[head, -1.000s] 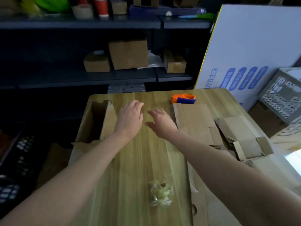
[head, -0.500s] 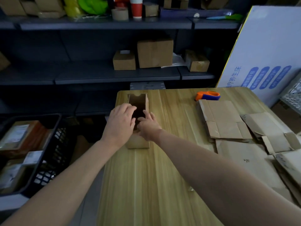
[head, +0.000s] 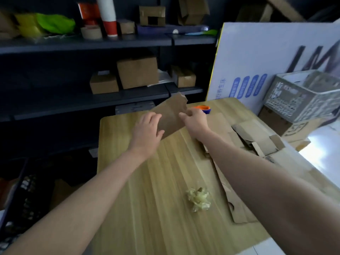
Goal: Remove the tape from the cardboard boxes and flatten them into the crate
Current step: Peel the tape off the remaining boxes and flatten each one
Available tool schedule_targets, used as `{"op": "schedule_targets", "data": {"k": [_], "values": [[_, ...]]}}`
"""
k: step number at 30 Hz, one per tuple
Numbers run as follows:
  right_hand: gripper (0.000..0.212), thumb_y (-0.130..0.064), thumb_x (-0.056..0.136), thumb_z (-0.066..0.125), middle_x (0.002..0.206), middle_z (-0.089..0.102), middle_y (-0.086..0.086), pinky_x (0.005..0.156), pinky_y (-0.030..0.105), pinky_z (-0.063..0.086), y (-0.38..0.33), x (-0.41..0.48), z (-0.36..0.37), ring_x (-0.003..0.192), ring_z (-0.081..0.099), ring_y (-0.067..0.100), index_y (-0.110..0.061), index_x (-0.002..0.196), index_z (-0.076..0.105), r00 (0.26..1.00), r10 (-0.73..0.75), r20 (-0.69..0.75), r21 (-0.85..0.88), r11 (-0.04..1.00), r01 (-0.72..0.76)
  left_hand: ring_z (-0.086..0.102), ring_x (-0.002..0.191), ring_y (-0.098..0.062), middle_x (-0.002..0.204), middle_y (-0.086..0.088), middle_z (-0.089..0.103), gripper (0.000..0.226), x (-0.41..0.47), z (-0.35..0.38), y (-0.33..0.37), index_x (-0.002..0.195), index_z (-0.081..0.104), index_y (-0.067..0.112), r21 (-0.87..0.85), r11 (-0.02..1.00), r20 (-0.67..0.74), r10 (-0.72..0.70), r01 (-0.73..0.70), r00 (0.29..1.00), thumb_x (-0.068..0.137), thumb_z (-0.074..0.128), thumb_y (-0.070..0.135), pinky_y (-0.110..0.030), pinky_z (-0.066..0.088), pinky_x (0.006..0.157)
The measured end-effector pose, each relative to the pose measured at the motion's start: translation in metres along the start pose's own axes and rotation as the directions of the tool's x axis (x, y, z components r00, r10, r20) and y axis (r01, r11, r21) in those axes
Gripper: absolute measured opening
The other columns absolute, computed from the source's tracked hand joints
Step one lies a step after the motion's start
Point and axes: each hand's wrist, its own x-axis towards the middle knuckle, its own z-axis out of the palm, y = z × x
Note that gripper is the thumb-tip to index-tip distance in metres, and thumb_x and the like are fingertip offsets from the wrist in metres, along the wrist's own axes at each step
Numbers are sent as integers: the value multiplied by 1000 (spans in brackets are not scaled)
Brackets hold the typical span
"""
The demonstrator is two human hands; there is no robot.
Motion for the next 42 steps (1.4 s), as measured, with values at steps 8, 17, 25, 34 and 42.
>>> {"op": "schedule_targets", "data": {"k": [8, 17, 25, 34, 42], "values": [[14, -25, 88, 64, 89, 65, 5, 60, 18, 47, 75, -17, -155, 83, 60, 22, -11, 92, 64, 913, 358, -193, 153, 931, -333, 8, 142, -14, 152, 5, 2, 117, 40, 64, 89, 150, 6, 23, -506, 854, 352, 76, 122, 933, 63, 85, 35, -32, 13, 115], [23, -16, 92, 59, 98, 61, 8, 61, 31, 46, 146, -58, -247, 80, 58, 20, -6, 112, 59, 777, 626, -66, 476, 705, -527, 4, 143, -14, 154, 9, -1, 129, 59, 104, 173, 147, -1, 39, -568, 814, 569, 285, 118, 771, 54, 88, 41, -43, 16, 117], [74, -37, 77, 76, 135, 43, 10, 102, 42, 40, 176, -68, -276, 125, 42, 26, -10, 136, 40, 868, 421, -265, -179, 863, -473, 28, 130, -20, 141, -1, 22, 109, 63, 140, 231, 144, 14, 28, -458, 888, 579, 265, 39, 771, 60, 83, 36, -40, 32, 109], [128, -66, 60, 74, 160, -3, 4, 117, 49, 1, 194, -50, -276, 146, -9, 26, -22, 152, -2, 906, 374, 200, -630, 757, -174, 32, 122, -14, 138, 2, 25, 106, 63, 173, 238, 139, 19, 27, -479, 869, 672, 276, 120, 687, 58, 86, 33, -29, 35, 100], [115, -60, 69, 72, 160, 2, 2, 116, 44, -4, 202, -26, -228, 146, -7, 22, -15, 152, 7, 918, 242, 315, -637, 771, 15, 35, 128, -15, 134, 9, 27, 58, 62, 180, 184, 121, 57, 21, -378, 915, 630, 142, 143, 764, 70, 80, 35, -30, 32, 105]]}}
